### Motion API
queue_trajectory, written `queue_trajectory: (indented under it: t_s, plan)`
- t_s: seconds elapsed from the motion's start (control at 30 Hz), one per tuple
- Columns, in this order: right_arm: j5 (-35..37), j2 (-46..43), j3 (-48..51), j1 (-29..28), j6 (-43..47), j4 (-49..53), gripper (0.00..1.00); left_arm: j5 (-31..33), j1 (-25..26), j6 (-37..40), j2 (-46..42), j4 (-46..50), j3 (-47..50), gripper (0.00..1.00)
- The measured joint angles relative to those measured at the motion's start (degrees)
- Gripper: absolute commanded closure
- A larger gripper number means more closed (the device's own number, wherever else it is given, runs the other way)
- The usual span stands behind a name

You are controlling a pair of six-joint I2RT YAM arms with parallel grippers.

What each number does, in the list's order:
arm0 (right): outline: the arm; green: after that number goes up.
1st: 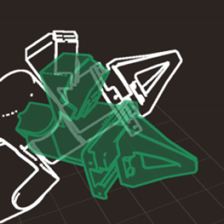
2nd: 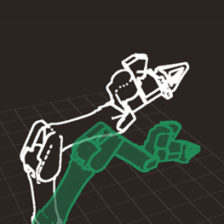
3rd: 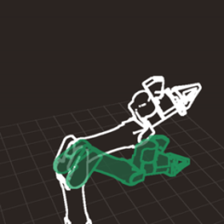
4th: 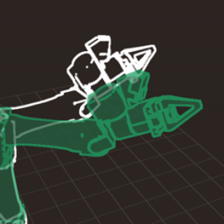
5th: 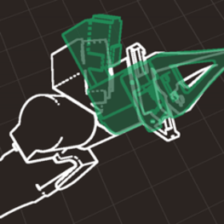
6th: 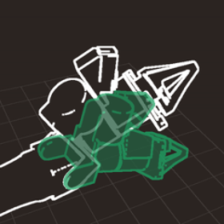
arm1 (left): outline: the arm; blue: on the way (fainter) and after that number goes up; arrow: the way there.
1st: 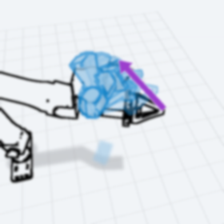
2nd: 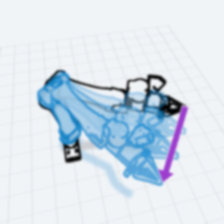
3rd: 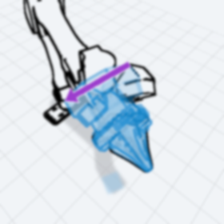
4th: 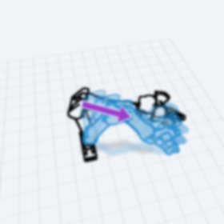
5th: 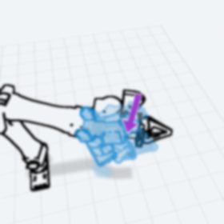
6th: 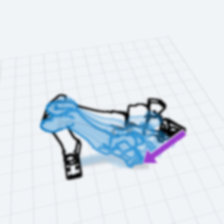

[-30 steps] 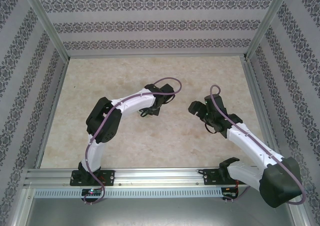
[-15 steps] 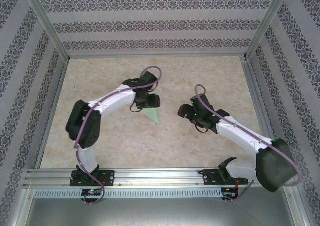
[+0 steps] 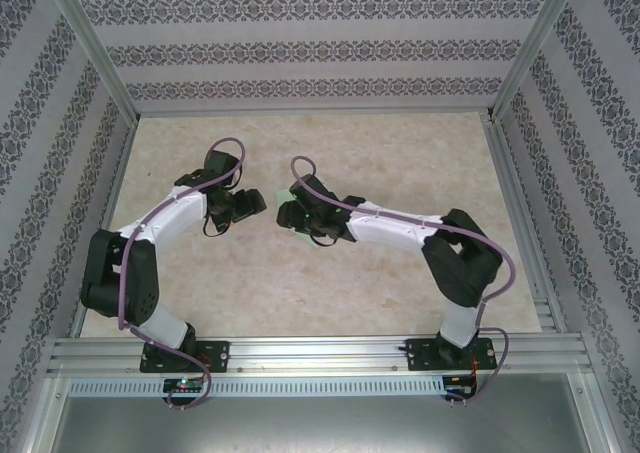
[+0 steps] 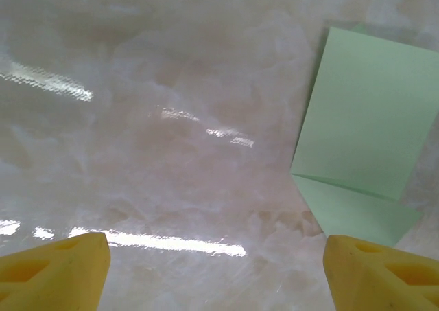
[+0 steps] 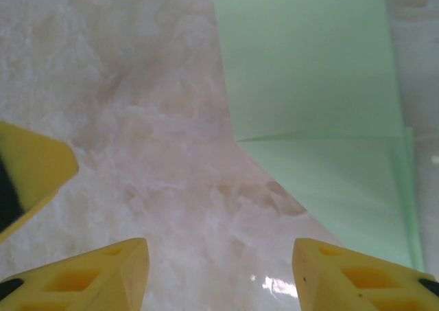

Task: Fold a paper plane with a square sheet of paper (pick it up from the middle)
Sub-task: Move the paper to the center of the table.

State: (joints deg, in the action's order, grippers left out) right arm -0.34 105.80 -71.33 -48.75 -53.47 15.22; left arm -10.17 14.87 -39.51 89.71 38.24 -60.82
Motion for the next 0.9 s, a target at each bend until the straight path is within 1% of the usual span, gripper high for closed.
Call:
queue_trajectory:
  t_s: [0.17,0.5,0.7,0.9]
  plan:
    - [0.37,5.18,-4.57,0.7,0.96,0.87,0.42,-0.87,-0.92,0.24,-1.49,-0.48,1.7,0.17]
    - [-0.11,11.69,-6.56,3.17,3.8,4.44,0.43,-1.57,-1.38,0.22,-1.64,-1.49,2.08,0.17]
    - [-1.81,11.28,-5.18,3.26,8.96,3.69,0.42,-1.79,-1.38,0.2,-1.64,-1.53,2.08,0.17]
    - [-5.75,4.79,4.13,4.0,18.64,2.32,0.43,-3.21,-1.38,-0.02,-1.73,-1.92,3.21,0.13]
